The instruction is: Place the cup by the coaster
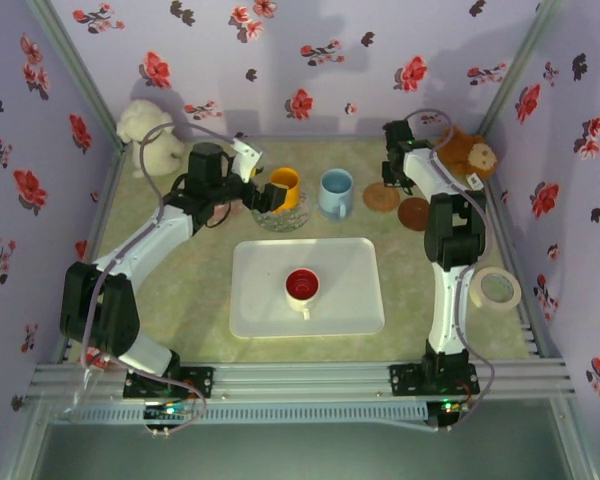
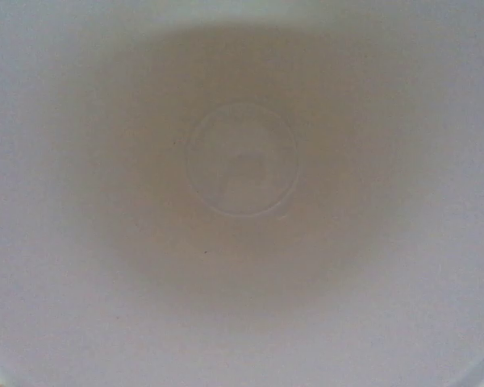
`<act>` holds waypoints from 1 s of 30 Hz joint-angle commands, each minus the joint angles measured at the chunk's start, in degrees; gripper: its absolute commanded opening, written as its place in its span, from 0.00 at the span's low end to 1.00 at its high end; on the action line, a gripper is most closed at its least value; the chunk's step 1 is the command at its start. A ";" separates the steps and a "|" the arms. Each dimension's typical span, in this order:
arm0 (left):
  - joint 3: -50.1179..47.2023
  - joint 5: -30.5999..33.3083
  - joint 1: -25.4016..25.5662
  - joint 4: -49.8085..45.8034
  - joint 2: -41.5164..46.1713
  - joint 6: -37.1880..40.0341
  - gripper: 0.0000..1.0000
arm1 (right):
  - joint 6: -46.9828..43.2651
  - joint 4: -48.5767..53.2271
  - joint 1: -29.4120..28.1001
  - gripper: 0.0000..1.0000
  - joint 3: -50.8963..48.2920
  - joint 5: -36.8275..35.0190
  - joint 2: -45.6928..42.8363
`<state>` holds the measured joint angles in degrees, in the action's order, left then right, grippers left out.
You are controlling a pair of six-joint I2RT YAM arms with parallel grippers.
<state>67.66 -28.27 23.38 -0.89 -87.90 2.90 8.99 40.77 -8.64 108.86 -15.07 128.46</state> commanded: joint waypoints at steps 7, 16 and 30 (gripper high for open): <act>-2.86 2.40 0.27 -0.31 2.38 -0.57 0.99 | 0.22 -1.15 0.04 0.00 6.20 1.84 2.47; -3.40 2.96 0.27 -0.62 3.81 -0.73 0.99 | -0.03 -1.79 -1.04 0.00 0.69 4.75 -0.01; -4.77 3.48 0.39 -0.86 5.31 -0.60 0.99 | 0.17 -2.79 -3.74 0.00 -8.79 4.27 -7.06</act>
<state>63.77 -25.45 23.38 -1.93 -84.36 2.87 9.04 37.58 -11.70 101.03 -10.70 124.68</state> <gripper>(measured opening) 0.993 0.179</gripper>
